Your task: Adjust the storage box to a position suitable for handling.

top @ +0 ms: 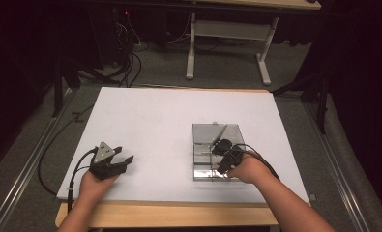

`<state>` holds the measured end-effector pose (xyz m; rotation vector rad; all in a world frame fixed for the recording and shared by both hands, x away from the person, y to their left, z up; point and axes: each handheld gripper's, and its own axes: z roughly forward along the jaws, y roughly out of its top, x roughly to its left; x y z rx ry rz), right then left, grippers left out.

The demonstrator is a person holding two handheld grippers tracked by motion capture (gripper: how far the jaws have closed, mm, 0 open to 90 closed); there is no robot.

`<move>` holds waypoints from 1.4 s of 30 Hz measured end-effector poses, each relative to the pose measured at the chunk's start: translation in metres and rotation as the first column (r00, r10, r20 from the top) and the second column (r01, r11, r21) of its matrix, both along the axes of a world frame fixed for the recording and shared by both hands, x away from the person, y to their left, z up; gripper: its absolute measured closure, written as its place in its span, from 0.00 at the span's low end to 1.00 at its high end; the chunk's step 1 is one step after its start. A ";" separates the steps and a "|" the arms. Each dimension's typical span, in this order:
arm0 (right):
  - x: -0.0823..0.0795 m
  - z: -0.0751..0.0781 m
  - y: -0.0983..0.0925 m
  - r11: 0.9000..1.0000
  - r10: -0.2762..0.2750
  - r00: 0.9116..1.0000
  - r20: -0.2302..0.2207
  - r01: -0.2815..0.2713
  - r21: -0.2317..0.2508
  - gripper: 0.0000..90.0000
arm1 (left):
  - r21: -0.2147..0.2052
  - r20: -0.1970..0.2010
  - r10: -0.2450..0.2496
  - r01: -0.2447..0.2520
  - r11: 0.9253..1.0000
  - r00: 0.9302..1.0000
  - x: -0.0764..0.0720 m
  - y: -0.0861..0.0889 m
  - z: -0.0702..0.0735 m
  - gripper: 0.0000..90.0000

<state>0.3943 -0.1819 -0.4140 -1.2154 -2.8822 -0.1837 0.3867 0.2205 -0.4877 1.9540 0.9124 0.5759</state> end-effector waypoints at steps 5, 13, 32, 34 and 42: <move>-0.001 -0.004 0.000 1.000 -0.001 1.000 -0.008 0.001 -0.004 0.93 | -0.006 -0.003 0.001 -0.001 1.000 1.000 0.000 0.001 0.000 0.44; 0.001 -0.009 0.002 1.000 0.005 1.000 -0.015 -0.005 -0.025 0.93 | -0.001 0.000 -0.002 0.002 1.000 1.000 0.000 0.000 0.000 0.44; -0.001 -0.022 0.005 0.999 -0.024 0.999 -0.048 0.022 -0.047 0.91 | -0.005 0.000 -0.006 0.006 1.000 1.000 0.000 0.001 0.000 0.44; -0.001 -0.023 0.006 0.999 -0.034 0.998 -0.050 0.032 -0.044 0.89 | -0.005 0.000 -0.006 0.006 1.000 1.000 0.000 0.001 0.000 0.44; 0.001 -0.018 0.003 1.000 -0.003 1.000 -0.026 0.002 -0.024 0.78 | -0.002 0.001 -0.006 0.006 1.000 1.000 0.000 0.000 0.000 0.44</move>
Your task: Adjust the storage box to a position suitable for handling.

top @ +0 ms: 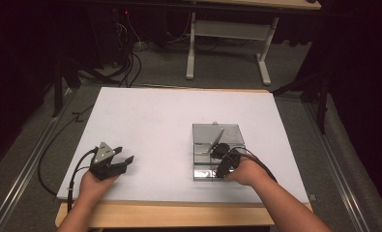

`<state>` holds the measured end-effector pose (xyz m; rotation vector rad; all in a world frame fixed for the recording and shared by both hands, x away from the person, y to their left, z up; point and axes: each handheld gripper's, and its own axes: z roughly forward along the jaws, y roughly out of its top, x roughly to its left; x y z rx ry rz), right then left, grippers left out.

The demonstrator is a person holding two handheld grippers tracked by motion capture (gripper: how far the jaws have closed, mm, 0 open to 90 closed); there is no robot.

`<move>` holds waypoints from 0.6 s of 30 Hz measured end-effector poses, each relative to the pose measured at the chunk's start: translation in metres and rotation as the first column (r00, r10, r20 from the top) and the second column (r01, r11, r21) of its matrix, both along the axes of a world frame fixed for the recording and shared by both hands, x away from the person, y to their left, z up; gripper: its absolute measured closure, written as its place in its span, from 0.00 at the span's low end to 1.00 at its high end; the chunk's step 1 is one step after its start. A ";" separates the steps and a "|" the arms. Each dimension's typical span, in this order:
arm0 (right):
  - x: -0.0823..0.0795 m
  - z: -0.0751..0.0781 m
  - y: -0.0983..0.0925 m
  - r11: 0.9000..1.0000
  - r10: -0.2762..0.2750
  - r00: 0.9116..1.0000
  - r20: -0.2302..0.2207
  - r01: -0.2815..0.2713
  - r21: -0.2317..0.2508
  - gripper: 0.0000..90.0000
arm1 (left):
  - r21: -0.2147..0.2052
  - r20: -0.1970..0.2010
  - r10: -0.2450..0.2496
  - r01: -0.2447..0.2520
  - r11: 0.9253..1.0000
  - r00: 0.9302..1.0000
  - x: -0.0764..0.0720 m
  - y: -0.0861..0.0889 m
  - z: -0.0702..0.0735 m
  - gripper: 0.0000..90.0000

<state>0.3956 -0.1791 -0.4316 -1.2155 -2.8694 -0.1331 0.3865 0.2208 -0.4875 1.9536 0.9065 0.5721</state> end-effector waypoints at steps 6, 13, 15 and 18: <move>0.000 0.011 0.000 1.000 -0.006 1.000 0.018 0.006 0.005 0.76 | 0.002 0.003 0.004 -0.004 1.000 1.000 0.000 0.000 0.000 0.44; 0.001 0.021 -0.004 0.999 -0.017 0.999 0.036 0.016 0.038 0.76 | 0.001 -0.001 0.004 -0.004 1.000 1.000 0.000 0.000 0.000 0.44; 0.000 0.023 -0.005 0.998 -0.042 0.999 0.031 0.040 0.040 0.77 | 0.006 0.003 0.004 -0.004 1.000 1.000 0.000 -0.001 0.000 0.44; 0.000 0.026 -0.008 0.999 -0.030 0.999 0.037 0.028 0.040 0.77 | 0.008 0.004 0.003 -0.004 1.000 1.000 -0.001 -0.001 0.000 0.44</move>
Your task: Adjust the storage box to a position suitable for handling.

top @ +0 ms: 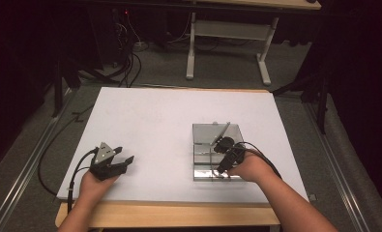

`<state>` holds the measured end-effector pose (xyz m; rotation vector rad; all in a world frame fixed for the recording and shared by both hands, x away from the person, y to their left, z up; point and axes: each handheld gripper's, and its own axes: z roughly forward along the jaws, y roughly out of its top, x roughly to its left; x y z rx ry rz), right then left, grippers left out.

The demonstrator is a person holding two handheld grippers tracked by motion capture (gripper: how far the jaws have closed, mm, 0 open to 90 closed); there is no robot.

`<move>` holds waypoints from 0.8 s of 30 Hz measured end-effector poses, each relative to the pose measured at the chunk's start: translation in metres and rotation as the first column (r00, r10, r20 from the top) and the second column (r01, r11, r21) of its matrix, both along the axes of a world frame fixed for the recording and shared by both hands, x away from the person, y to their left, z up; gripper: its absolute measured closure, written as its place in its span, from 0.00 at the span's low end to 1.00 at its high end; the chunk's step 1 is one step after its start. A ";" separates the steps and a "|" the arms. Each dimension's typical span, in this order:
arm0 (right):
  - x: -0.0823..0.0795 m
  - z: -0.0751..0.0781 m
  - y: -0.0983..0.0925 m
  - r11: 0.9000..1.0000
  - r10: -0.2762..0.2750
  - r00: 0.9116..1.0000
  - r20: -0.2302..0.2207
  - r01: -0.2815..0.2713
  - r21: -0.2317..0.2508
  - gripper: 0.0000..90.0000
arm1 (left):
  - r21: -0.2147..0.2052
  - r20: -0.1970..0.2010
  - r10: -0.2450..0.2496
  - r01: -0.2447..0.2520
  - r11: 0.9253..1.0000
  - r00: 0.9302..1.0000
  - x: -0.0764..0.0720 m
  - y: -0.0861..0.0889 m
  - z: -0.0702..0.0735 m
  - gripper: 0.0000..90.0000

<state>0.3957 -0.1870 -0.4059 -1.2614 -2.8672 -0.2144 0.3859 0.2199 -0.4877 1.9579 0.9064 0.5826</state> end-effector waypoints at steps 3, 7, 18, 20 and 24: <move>0.000 0.003 -0.001 1.000 -0.005 1.000 0.001 0.005 -0.003 0.77 | -0.008 -0.007 0.003 -0.003 1.000 1.000 0.001 0.001 0.000 0.44; 0.000 0.008 -0.007 1.000 -0.007 1.000 0.011 0.007 0.008 0.78 | 0.000 -0.003 -0.001 0.001 1.000 1.000 0.000 0.000 0.000 0.44; -0.003 0.011 -0.023 0.999 -0.043 0.999 0.027 0.042 0.008 0.83 | -0.006 -0.006 0.004 -0.004 1.000 1.000 0.001 0.001 0.000 0.43; -0.004 0.011 -0.028 0.999 -0.045 0.999 0.029 0.045 0.015 0.84 | -0.003 -0.003 0.001 -0.001 1.000 1.000 0.000 0.000 0.000 0.43; -0.007 0.011 -0.038 0.997 -0.075 0.997 0.025 0.074 0.013 0.87 | -0.013 -0.010 0.005 -0.005 1.000 1.000 0.001 0.001 0.000 0.43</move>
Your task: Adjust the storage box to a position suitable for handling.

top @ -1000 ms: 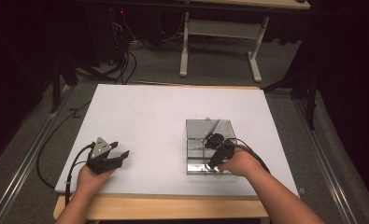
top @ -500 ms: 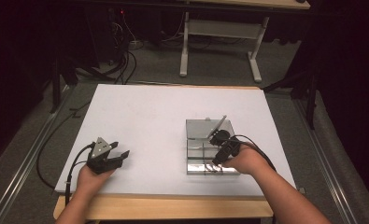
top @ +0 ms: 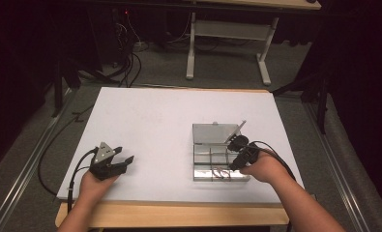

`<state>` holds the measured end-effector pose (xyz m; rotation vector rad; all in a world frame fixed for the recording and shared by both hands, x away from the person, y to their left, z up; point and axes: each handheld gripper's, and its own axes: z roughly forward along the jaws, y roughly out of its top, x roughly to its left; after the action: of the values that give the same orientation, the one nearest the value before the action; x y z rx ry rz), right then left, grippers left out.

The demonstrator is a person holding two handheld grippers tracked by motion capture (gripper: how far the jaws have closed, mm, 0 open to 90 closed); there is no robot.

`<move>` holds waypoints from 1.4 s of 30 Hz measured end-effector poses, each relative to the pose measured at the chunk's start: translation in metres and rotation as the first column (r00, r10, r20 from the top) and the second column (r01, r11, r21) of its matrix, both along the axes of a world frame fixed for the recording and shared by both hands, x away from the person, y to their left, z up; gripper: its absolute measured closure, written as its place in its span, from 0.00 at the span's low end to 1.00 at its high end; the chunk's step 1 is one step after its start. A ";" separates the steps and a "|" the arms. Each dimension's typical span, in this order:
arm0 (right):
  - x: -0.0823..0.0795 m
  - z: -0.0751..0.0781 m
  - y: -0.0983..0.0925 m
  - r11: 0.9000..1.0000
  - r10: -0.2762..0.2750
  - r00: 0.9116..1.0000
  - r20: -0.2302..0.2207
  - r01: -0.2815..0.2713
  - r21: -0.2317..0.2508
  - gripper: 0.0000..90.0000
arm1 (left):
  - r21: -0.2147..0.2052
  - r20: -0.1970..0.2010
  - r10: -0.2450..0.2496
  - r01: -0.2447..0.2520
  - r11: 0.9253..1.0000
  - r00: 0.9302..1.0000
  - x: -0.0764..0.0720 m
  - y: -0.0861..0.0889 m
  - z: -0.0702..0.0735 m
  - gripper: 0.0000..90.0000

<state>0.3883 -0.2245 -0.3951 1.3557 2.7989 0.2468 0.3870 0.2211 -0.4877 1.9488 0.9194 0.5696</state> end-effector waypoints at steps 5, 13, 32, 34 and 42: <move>-0.003 0.003 -0.016 1.000 -0.008 1.000 0.020 0.008 -0.001 0.89 | 0.006 0.000 -0.002 0.002 1.000 1.000 0.000 -0.001 0.000 0.43; -0.002 0.001 -0.042 0.999 -0.048 0.998 0.044 0.048 0.001 0.93 | 0.007 0.002 -0.001 0.001 1.000 1.000 0.000 0.000 0.000 0.43; -0.004 -0.031 -0.078 0.989 -0.148 0.980 0.130 0.144 0.036 0.95 | -0.004 -0.006 0.002 -0.002 1.000 1.000 0.001 0.001 0.000 0.43; -0.006 -0.034 -0.078 0.988 -0.154 0.975 0.157 0.147 0.055 0.95 | -0.012 -0.008 0.005 -0.005 1.000 1.000 0.001 0.001 0.000 0.43; -0.013 -0.049 -0.084 0.975 -0.206 0.933 0.295 0.172 0.137 0.95 | -0.017 -0.005 0.004 -0.005 1.000 1.000 0.001 0.002 0.000 0.44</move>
<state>0.3752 -0.3089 -0.4443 1.4532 2.4137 0.5603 0.3875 0.2231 -0.4875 1.9338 0.9289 0.5583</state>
